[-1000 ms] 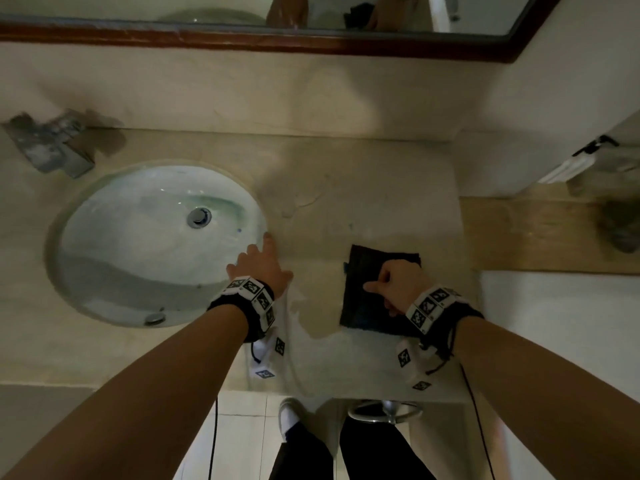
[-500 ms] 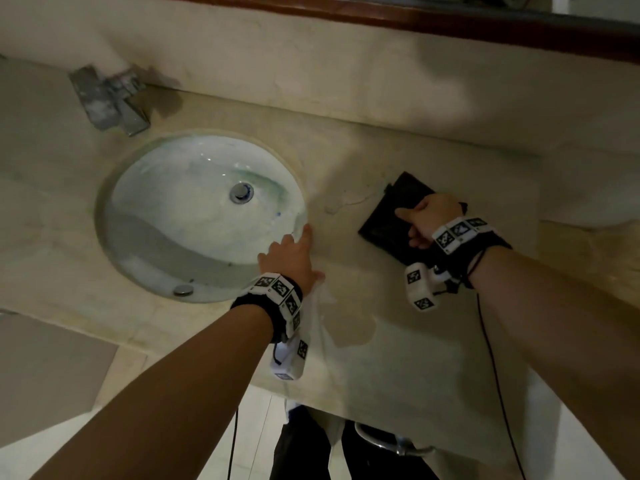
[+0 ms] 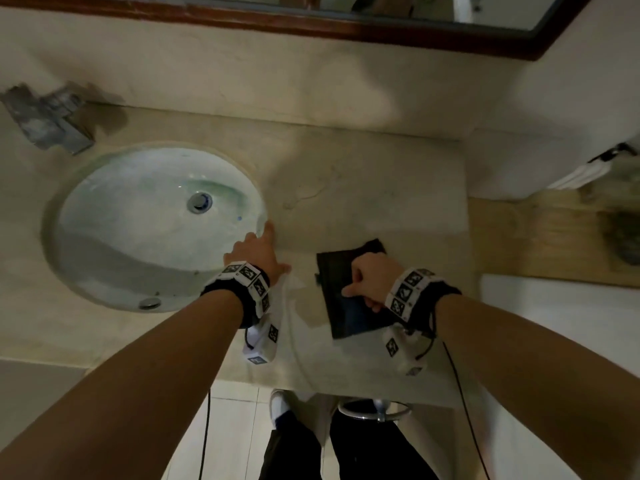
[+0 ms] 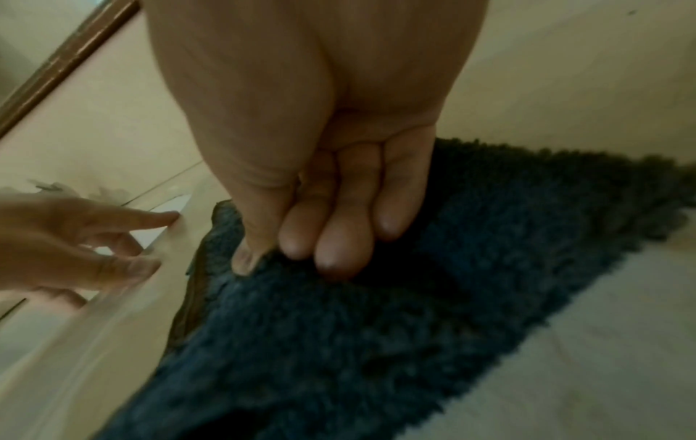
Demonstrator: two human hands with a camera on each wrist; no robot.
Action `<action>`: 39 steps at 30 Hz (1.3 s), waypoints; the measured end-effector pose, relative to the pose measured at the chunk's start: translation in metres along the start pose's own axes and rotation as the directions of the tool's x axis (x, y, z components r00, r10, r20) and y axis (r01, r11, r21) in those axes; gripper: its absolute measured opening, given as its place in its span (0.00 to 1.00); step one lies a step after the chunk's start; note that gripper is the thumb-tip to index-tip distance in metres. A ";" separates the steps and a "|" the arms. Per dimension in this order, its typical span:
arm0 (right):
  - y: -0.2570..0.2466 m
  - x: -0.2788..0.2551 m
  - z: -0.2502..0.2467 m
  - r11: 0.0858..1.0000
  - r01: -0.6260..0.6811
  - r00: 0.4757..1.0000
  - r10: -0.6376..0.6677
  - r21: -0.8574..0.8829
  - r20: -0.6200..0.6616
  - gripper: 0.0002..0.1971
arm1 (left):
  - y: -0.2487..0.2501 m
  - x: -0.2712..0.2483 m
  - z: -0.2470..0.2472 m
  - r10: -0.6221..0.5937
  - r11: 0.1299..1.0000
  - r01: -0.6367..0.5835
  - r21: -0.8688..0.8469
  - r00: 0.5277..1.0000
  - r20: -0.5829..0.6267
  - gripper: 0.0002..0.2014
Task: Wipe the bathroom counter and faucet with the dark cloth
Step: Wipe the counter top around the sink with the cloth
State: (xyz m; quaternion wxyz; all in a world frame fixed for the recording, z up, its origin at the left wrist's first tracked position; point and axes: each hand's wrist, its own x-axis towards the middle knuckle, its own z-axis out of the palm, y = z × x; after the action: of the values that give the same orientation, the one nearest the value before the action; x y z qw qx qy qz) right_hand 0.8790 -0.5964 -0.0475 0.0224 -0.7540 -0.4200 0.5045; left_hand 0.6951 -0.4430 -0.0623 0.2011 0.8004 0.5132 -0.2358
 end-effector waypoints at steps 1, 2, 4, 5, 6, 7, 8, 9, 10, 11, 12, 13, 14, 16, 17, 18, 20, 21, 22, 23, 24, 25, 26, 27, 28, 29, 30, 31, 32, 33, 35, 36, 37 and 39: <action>0.001 0.000 0.000 1.000 -0.004 1.000 0.004 0.008 -0.005 0.17 | 0.000 0.000 0.001 -0.001 1.000 0.001 0.000 1.000 0.002 0.50; 0.000 0.003 -0.001 1.000 -0.009 1.000 0.009 0.021 -0.005 0.18 | -0.001 0.001 0.002 -0.002 1.000 0.002 -0.001 1.000 0.001 0.50; -0.003 0.011 -0.005 0.995 -0.029 0.998 0.033 0.092 -0.044 0.19 | -0.003 0.001 0.004 0.003 1.000 -0.003 -0.002 1.000 -0.010 0.50; -0.005 0.017 -0.009 0.988 -0.039 0.995 0.052 0.148 -0.088 0.18 | -0.004 0.002 0.004 0.006 1.000 -0.006 -0.006 1.000 -0.016 0.50; -0.008 0.024 -0.014 0.979 -0.047 0.987 0.076 0.200 -0.139 0.18 | -0.005 0.002 0.005 0.008 1.000 -0.009 -0.012 1.000 -0.021 0.50; -0.011 0.032 -0.021 0.969 -0.049 0.978 0.096 0.242 -0.188 0.17 | -0.005 0.001 0.006 0.008 1.000 -0.009 -0.019 1.000 -0.024 0.49; -0.015 0.041 -0.030 0.961 -0.047 0.967 0.113 0.274 -0.230 0.17 | -0.005 0.001 0.007 0.006 1.000 -0.007 -0.023 1.000 -0.027 0.49; -0.019 0.050 -0.039 0.953 -0.040 0.955 0.125 0.300 -0.268 0.16 | -0.005 0.001 0.007 0.002 1.000 -0.003 -0.025 1.000 -0.031 0.49; -0.021 0.059 -0.048 0.944 -0.034 0.943 0.139 0.328 -0.302 0.16 | -0.005 0.001 0.008 -0.001 1.000 0.000 -0.024 0.999 -0.033 0.49; -0.022 0.068 -0.055 0.930 -0.027 0.930 0.157 0.366 -0.331 0.16 | -0.004 0.001 0.009 -0.002 1.000 0.001 -0.023 0.999 -0.034 0.49; -0.023 0.076 -0.061 0.914 -0.022 0.920 0.177 0.406 -0.350 0.16 | -0.004 0.002 0.010 -0.003 1.000 0.002 -0.023 0.999 -0.036 0.49; -0.024 0.083 -0.065 0.898 -0.019 0.914 0.195 0.440 -0.357 0.16 | -0.004 0.002 0.010 -0.006 1.000 0.005 -0.026 0.999 -0.037 0.49; -0.025 0.087 -0.068 0.889 -0.024 0.911 0.207 0.458 -0.356 0.16 | -0.004 0.003 0.011 -0.008 1.000 0.007 -0.027 0.999 -0.037 0.49; -0.027 0.089 -0.070 0.894 -0.032 0.911 0.210 0.447 -0.355 0.16 | -0.004 0.003 0.011 -0.005 1.000 0.004 -0.026 0.999 -0.034 0.49; -0.027 0.088 -0.069 0.908 -0.031 0.910 0.198 0.418 -0.363 0.16 | -0.003 0.003 0.011 -0.003 1.000 0.002 -0.025 0.999 -0.034 0.49; -0.027 0.086 -0.068 0.930 -0.034 0.912 0.179 0.365 -0.369 0.16 | -0.003 0.003 0.010 -0.001 1.000 0.000 -0.025 0.999 -0.033 0.49; -0.030 0.077 -0.065 0.984 -0.049 0.933 0.106 0.173 -0.342 0.18 | -0.002 0.003 0.009 0.000 1.000 0.000 -0.028 1.000 -0.030 0.49; -0.031 0.070 -0.061 0.997 -0.050 0.951 0.066 0.058 -0.303 0.19 | -0.003 0.003 0.009 -0.002 1.000 0.001 -0.029 1.000 -0.029 0.49; -0.032 0.062 -0.055 0.998 -0.046 0.966 0.036 -0.037 -0.256 0.18 | -0.003 0.003 0.009 -0.002 1.000 0.001 -0.030 1.000 -0.026 0.49; -0.032 0.053 -0.049 0.994 -0.035 0.978 0.013 -0.103 -0.208 0.18 | -0.003 0.003 0.008 0.000 0.999 0.000 -0.034 1.000 -0.019 0.49; -0.030 0.043 -0.042 0.988 -0.016 0.986 -0.009 -0.152 -0.168 0.18 | -0.003 0.003 0.008 0.003 0.999 -0.003 -0.036 1.000 -0.010 0.49; -0.027 0.035 -0.034 0.981 0.001 0.990 -0.028 -0.195 -0.138 0.18 | -0.003 0.003 0.007 0.006 0.999 -0.006 -0.038 1.000 -0.002 0.49; -0.024 0.027 -0.025 0.972 0.014 0.993 -0.042 -0.236 -0.113 0.17 | -0.003 0.004 0.006 0.009 0.999 -0.009 -0.037 1.000 0.006 0.49; -0.021 0.020 -0.015 0.962 0.023 0.994 -0.052 -0.271 -0.098 0.17 | -0.002 0.003 0.005 0.012 0.999 -0.012 -0.037 1.000 0.013 0.49; -0.017 0.014 -0.006 0.953 0.030 0.994 -0.060 -0.302 -0.091 0.17 | -0.002 0.003 0.004 0.017 0.999 -0.016 -0.040 1.000 0.018 0.49; -0.013 0.009 0.002 0.945 0.033 0.994 -0.066 -0.326 -0.090 0.16 | -0.002 0.003 0.003 0.023 0.999 -0.022 -0.043 1.000 0.020 0.49; -0.009 0.004 0.009 0.940 0.036 0.993 -0.072 -0.338 -0.095 0.15 | -0.002 0.004 0.002 0.029 0.999 -0.028 -0.045 0.999 0.022 0.49; -0.006 0.001 0.016 0.942 0.035 0.992 -0.074 -0.333 -0.103 0.14 | -0.002 0.004 0.002 0.032 0.999 -0.031 -0.044 0.999 0.026 0.50; -0.004 -0.004 0.021 0.950 0.029 0.991 -0.069 -0.310 -0.118 0.13 | -0.002 0.003 0.002 0.038 0.998 -0.037 -0.043 0.999 0.029 0.50; -0.003 -0.006 0.024 0.960 0.022 0.989 -0.062 -0.280 -0.134 0.13 | -0.003 0.003 0.002 0.043 0.998 -0.041 -0.044 0.999 0.031 0.50; -0.001 -0.006 0.025 0.965 0.018 0.986 -0.061 -0.260 -0.157 0.12 | -0.004 0.003 0.003 0.048 0.997 -0.046 -0.058 0.998 0.034 0.50; -0.001 -0.004 0.022 0.963 0.017 0.985 -0.062 -0.269 -0.158 0.13 | -0.005 0.004 0.004 0.049 0.997 -0.047 -0.063 0.998 0.034 0.50; -0.003 -0.001 0.018 0.960 0.016 0.986 -0.061 -0.280 -0.152 0.13 | -0.005 0.004 0.004 0.050 0.997 -0.048 -0.065 0.998 0.029 0.50; -0.007 0.006 0.010 0.965 0.012 0.990 -0.048 -0.264 -0.129 0.14 | -0.005 0.004 0.004 0.054 0.997 -0.053 -0.060 0.998 0.019 0.50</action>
State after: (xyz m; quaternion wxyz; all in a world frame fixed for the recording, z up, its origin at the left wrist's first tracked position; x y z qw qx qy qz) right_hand 0.8684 -0.5920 -0.0536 -0.0417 -0.7762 -0.4920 0.3920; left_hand 0.6909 -0.4407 -0.0686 0.2364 0.8049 0.4963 -0.2233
